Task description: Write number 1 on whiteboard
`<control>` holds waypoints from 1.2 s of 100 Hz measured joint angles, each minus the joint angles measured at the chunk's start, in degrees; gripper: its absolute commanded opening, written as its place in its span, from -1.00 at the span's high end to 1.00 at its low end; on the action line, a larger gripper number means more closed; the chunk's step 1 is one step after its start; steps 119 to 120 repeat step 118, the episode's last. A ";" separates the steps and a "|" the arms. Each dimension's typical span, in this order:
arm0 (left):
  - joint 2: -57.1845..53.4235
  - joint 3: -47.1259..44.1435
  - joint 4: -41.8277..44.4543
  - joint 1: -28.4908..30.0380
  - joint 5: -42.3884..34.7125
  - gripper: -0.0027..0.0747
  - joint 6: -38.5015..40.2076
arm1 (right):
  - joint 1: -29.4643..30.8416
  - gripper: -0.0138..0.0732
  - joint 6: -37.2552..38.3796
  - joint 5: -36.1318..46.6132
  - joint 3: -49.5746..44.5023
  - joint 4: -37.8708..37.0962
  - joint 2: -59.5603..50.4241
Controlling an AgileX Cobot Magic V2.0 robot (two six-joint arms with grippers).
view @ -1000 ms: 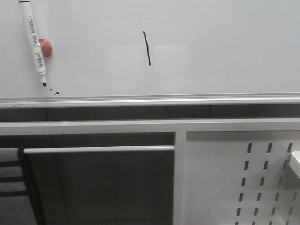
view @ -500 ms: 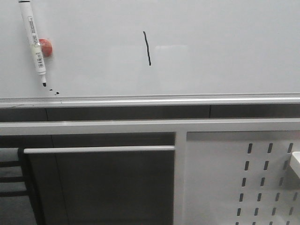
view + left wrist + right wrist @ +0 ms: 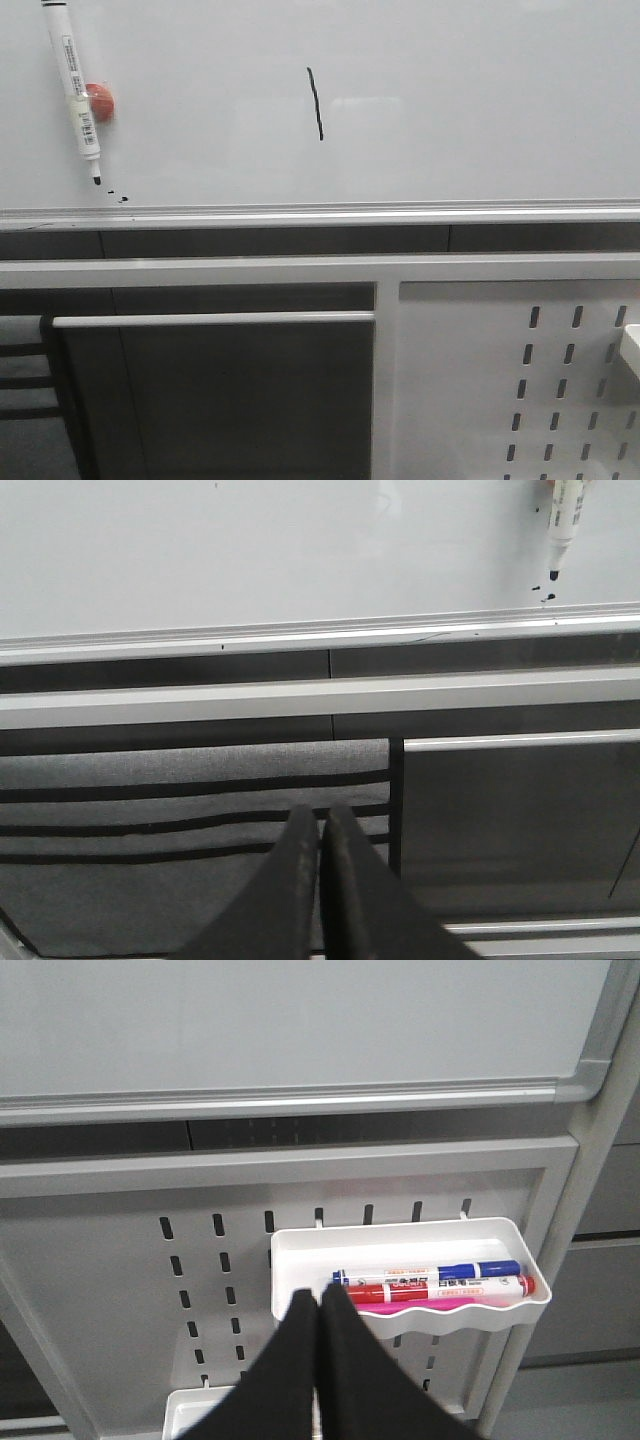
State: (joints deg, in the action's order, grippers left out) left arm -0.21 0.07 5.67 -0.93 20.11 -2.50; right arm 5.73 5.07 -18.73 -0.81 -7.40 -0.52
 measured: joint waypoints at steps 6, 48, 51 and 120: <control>0.00 0.00 0.00 0.00 0.00 0.99 0.00 | -0.27 0.84 0.00 0.00 0.00 -0.08 0.00; 0.00 0.00 0.00 0.00 0.00 0.99 0.00 | -0.92 0.84 0.00 -0.02 0.00 -0.58 0.00; 0.00 0.00 0.00 0.00 0.00 0.99 0.00 | -0.92 0.84 0.00 -0.02 0.00 -0.60 0.00; 0.00 0.00 0.00 0.00 0.00 0.99 0.00 | -0.92 0.84 0.00 -0.02 0.00 -0.70 0.00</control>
